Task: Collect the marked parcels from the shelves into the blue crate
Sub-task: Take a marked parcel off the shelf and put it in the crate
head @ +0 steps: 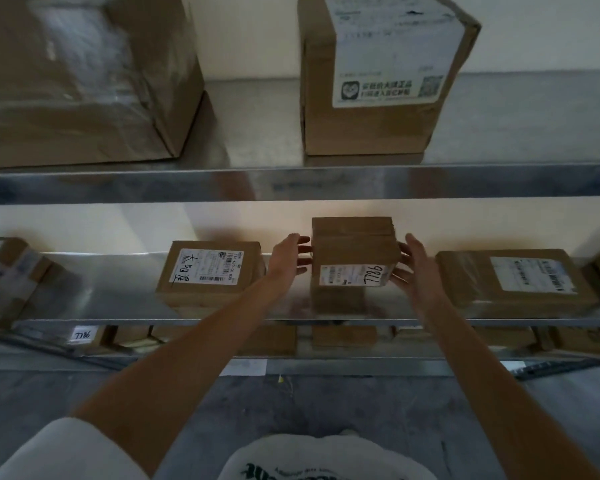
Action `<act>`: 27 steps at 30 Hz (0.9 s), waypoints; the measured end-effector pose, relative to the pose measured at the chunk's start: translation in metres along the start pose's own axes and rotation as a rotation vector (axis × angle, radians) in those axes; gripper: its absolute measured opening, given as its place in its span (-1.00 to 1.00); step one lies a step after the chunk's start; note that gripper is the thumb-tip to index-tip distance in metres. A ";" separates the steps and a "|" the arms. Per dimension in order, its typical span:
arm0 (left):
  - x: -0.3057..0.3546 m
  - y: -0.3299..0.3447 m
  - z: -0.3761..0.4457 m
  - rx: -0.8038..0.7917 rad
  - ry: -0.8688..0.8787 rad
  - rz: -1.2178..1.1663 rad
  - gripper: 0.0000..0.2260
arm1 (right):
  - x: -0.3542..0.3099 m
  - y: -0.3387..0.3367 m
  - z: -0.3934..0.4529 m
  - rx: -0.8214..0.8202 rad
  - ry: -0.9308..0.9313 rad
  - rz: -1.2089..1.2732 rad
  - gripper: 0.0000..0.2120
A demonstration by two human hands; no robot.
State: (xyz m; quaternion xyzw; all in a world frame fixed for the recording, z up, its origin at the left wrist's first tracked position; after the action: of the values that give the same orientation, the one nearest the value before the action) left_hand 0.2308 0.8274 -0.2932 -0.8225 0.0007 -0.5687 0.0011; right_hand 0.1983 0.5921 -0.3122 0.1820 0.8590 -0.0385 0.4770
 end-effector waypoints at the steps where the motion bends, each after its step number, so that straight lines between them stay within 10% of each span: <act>1: 0.000 -0.004 0.000 0.020 0.001 0.011 -0.62 | -0.001 0.004 0.001 -0.002 0.000 -0.024 -0.64; 20: -0.046 -0.023 0.004 -0.133 -0.134 0.519 -0.69 | 0.052 0.042 0.014 -0.096 0.082 -0.382 -0.73; 27: -0.011 0.013 0.007 0.077 0.238 0.891 -0.48 | 0.032 0.040 0.017 -0.026 -0.021 -0.533 -0.73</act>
State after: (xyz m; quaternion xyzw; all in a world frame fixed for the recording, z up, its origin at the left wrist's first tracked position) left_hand 0.2331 0.8145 -0.3058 -0.6705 0.3329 -0.6029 0.2759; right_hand 0.2106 0.6344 -0.3438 -0.0570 0.8721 -0.1534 0.4612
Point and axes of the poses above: each hand's wrist, its own z-axis towards the middle knuckle, its own y-axis out of the palm, x = y × z, the point moved 6 cm from there along z, towards the middle knuckle, and after that the axes turned 7 degrees about y, right-handed, at the moved point
